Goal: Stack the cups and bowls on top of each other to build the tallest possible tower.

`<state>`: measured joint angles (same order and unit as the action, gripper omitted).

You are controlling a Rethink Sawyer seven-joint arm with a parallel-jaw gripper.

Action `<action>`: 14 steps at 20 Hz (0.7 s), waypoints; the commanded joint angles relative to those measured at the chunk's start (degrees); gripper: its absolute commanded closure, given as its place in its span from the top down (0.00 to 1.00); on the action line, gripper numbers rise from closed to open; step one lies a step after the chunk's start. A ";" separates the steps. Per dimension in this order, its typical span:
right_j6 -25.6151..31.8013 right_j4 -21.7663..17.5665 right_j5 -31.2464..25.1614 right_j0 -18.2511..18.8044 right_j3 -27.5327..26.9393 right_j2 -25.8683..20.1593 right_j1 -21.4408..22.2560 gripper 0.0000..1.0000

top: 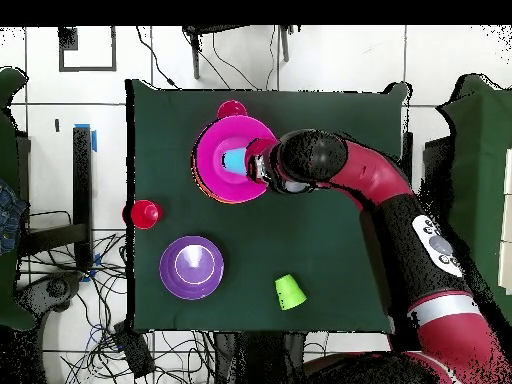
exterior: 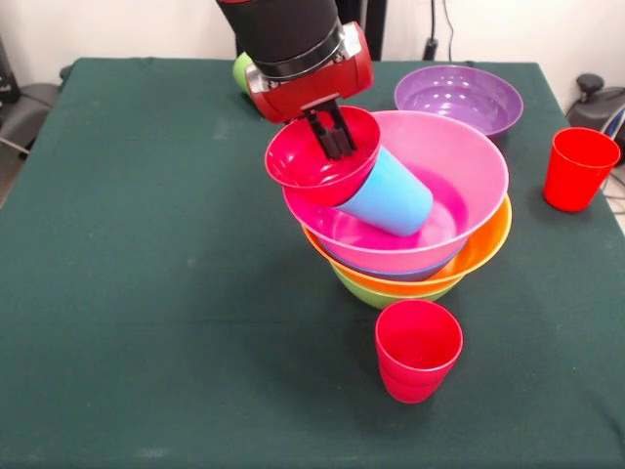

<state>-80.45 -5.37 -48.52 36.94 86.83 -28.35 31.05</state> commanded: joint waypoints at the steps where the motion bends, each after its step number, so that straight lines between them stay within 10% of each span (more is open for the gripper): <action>1: -7.32 1.07 2.85 -1.94 3.26 0.36 -3.62 0.00; 14: -9.43 2.02 5.27 -4.46 1.75 1.36 -5.30 0.00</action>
<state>-80.45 -4.12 -47.39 35.78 87.67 -28.34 30.74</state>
